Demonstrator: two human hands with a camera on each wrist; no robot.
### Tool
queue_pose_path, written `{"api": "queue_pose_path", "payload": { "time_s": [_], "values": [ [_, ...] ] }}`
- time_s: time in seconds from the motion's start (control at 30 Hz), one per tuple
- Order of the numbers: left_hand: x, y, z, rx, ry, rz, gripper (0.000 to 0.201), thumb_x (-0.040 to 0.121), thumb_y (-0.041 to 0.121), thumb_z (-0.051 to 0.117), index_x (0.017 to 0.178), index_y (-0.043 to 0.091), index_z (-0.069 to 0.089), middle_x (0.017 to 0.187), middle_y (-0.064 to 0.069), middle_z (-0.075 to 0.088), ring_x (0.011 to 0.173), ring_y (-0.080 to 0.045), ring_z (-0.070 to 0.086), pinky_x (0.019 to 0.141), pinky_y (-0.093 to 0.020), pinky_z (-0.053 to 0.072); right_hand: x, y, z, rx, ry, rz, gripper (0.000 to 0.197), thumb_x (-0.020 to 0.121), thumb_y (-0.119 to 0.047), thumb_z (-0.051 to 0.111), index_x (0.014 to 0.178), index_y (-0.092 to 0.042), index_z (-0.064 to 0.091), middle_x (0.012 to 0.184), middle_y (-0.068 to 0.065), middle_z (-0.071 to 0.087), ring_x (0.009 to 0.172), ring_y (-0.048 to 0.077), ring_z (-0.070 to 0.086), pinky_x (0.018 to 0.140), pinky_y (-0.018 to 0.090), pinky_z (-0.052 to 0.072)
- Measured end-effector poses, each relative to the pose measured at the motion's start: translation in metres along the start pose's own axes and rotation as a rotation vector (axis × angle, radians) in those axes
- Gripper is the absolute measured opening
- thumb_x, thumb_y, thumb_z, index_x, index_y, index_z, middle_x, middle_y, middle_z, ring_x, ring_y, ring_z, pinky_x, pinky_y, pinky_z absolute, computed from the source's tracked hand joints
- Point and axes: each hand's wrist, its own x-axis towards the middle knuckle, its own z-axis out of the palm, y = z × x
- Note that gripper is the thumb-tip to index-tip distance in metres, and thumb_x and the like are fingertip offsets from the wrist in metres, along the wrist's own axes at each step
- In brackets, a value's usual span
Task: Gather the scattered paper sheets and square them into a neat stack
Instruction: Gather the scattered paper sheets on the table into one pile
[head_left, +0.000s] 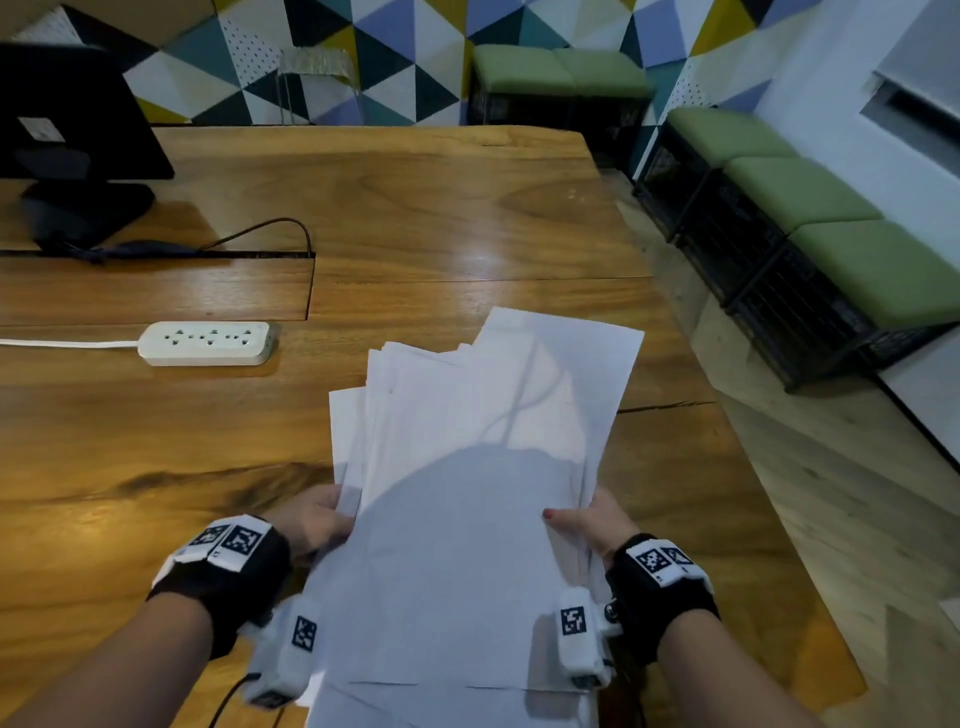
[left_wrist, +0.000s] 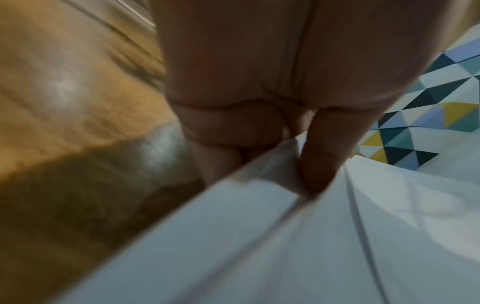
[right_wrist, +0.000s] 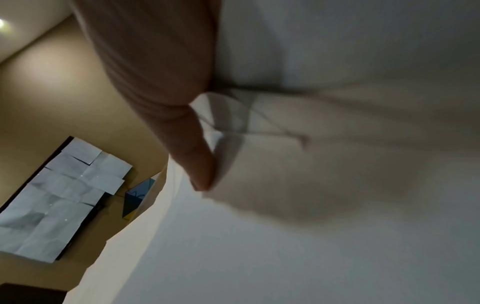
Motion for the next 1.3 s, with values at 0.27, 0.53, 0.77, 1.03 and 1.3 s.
{"api": "queue_pose_path", "payload": {
  "time_s": [0.27,0.53,0.77,1.03,1.3],
  "values": [
    [-0.003,0.016,-0.011,0.269,0.516,-0.076,0.036,0.084,0.030,0.057,0.117,0.013,0.055,0.102,-0.008,0.066,0.100,-0.029,0.061,0.090,-0.041,0.051,-0.001,0.002,0.004,0.042,0.062,-0.023,0.030,0.078,0.004,0.064,0.106,-0.002,0.057,0.095,0.018,0.065,0.087,0.031,0.063,0.075,0.037,0.050],
    [-0.001,0.022,0.004,-0.189,0.347,-0.039,0.056,0.074,0.042,0.069,0.116,0.006,0.059,0.102,-0.009,0.068,0.088,-0.024,0.063,0.080,-0.037,0.053,0.002,0.019,-0.002,0.336,0.041,-0.010,0.088,0.033,-0.020,0.093,0.110,0.007,0.060,0.105,0.029,0.066,0.096,0.043,0.064,0.093,0.056,0.048],
    [-0.011,0.034,0.007,-0.217,0.241,-0.043,0.088,0.061,0.068,0.063,0.124,0.006,0.054,0.122,-0.012,0.061,0.103,-0.028,0.062,0.092,-0.038,0.048,0.001,0.019,-0.003,0.288,-0.036,-0.012,0.077,0.040,-0.019,0.092,0.105,0.009,0.063,0.083,0.019,0.072,0.079,0.036,0.068,0.085,0.050,0.052],
    [0.003,0.022,-0.009,-0.309,0.297,-0.029,0.054,0.090,0.040,0.048,0.123,-0.002,0.053,0.122,-0.022,0.062,0.108,-0.034,0.061,0.100,-0.048,0.044,-0.002,-0.017,0.002,-0.102,-0.041,0.054,0.030,0.079,0.010,0.060,0.108,0.006,0.058,0.085,0.018,0.065,0.078,0.032,0.062,0.081,0.044,0.050],
    [-0.004,0.030,-0.027,-0.209,0.213,-0.058,0.044,0.093,0.030,0.046,0.123,-0.003,0.052,0.121,-0.021,0.060,0.110,-0.036,0.058,0.103,-0.049,0.040,0.005,-0.031,-0.002,-0.244,0.025,0.037,0.028,0.085,-0.001,0.055,0.113,0.006,0.055,0.111,0.025,0.062,0.103,0.039,0.060,0.097,0.053,0.045]
  ]
}}
